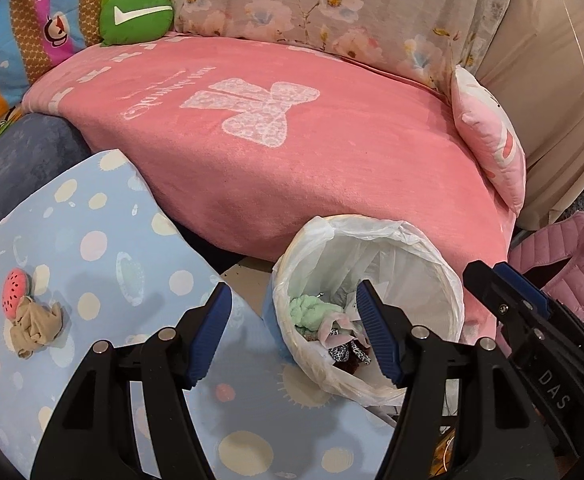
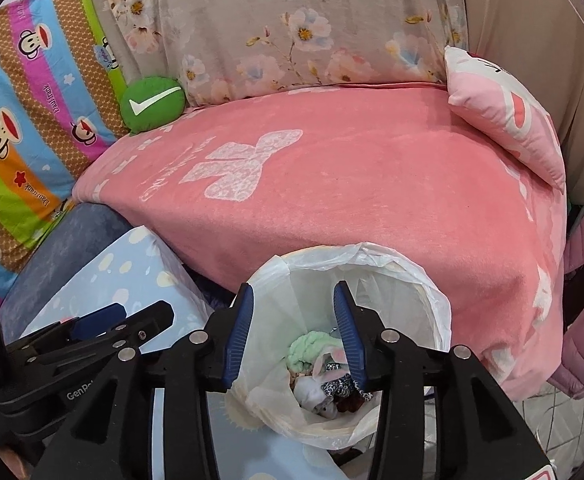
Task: Collect trash
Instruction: 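Move both open tools back over the watermelon pouch and beige tie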
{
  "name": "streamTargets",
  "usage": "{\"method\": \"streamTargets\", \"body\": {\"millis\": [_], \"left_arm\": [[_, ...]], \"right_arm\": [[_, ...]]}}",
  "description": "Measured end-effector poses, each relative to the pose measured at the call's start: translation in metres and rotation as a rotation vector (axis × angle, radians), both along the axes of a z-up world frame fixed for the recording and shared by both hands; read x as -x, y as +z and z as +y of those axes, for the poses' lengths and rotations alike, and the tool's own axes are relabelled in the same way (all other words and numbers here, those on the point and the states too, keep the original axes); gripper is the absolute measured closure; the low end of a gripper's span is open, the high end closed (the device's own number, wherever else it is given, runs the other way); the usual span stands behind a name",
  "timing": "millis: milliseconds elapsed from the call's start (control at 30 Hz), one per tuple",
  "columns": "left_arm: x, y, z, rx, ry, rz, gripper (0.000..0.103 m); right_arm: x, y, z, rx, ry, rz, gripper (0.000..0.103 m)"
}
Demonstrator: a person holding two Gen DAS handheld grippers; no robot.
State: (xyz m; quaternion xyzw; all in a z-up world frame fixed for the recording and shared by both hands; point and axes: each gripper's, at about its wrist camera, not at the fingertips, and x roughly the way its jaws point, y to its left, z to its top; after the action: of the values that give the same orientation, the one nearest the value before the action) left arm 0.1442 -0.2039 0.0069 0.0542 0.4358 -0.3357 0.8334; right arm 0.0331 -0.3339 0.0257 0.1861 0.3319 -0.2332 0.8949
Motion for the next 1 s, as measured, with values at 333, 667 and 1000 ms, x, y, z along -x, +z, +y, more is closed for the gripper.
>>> {"method": "streamTargets", "body": {"millis": [333, 667, 1000], "left_arm": [[-0.006, 0.001, 0.034, 0.006, 0.060, -0.004, 0.041], [-0.014, -0.001, 0.072, 0.012, 0.133, -0.014, 0.032], [-0.035, -0.007, 0.129, 0.009, 0.231, -0.006, 0.029]], "right_arm": [[-0.005, 0.000, 0.029, 0.016, 0.040, 0.013, 0.048], [-0.020, -0.002, 0.066, 0.025, 0.094, 0.029, 0.044], [-0.044, -0.011, 0.118, 0.026, 0.188, 0.056, 0.044]]}}
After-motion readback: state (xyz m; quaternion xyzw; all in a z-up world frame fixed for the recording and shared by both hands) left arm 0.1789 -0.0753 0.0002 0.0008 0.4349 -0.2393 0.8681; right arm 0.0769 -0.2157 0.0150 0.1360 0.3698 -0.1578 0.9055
